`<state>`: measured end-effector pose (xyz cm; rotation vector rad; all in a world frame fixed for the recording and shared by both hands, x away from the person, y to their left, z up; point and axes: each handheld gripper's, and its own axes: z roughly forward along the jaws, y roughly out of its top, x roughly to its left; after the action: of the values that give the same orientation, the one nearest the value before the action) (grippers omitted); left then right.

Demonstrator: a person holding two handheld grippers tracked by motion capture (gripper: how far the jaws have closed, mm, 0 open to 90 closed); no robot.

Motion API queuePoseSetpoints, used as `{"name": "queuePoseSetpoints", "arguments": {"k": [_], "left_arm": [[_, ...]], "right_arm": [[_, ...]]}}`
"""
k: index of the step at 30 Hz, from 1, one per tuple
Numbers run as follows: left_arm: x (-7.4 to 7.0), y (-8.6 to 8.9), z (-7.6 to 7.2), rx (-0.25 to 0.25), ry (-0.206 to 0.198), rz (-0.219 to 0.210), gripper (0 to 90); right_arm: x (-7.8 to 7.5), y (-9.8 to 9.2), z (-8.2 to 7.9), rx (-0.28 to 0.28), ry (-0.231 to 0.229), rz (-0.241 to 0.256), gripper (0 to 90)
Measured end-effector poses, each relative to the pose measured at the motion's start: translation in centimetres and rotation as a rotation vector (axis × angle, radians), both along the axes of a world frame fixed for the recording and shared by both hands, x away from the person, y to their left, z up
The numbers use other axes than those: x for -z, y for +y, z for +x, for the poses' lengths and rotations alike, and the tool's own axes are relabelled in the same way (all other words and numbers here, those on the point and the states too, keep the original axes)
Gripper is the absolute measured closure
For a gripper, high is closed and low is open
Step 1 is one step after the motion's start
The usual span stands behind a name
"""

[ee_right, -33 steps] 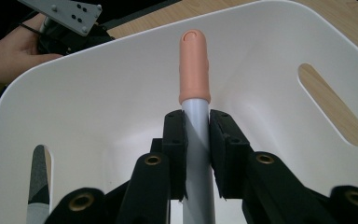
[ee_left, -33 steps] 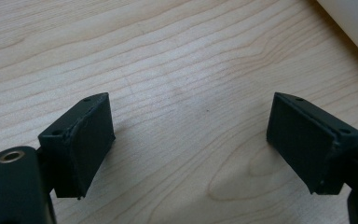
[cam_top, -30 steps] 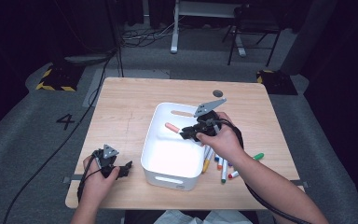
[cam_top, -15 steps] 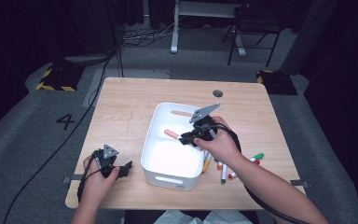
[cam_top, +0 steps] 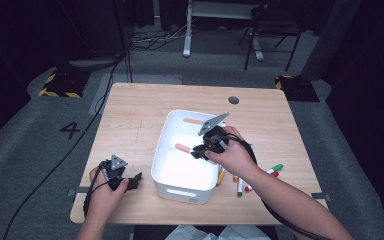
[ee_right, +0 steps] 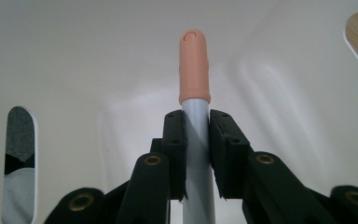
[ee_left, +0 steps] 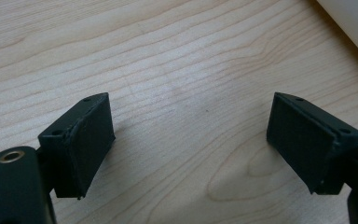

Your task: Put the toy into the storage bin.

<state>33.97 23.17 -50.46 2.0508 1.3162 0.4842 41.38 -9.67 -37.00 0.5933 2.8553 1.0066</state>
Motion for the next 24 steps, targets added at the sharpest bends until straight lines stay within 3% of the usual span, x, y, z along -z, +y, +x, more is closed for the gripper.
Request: {"name": "queuePoseSetpoints", "arguments": {"k": [10,13,24], "left_arm": [[0.0,0.0,0.0,0.0,0.0,0.0,15.3],[0.0,0.0,0.0,0.001,0.001,0.0,15.3],[0.0,0.0,0.0,0.0,0.0,0.0,15.2]], "right_arm": [[0.5,1.0,-0.3,-0.045,-0.014,-0.061,76.7],[0.7,1.3,-0.7,-0.029,0.026,-0.09,76.6],[1.4,1.9,-1.0,-0.044,0.079,-0.123,73.5]]}}
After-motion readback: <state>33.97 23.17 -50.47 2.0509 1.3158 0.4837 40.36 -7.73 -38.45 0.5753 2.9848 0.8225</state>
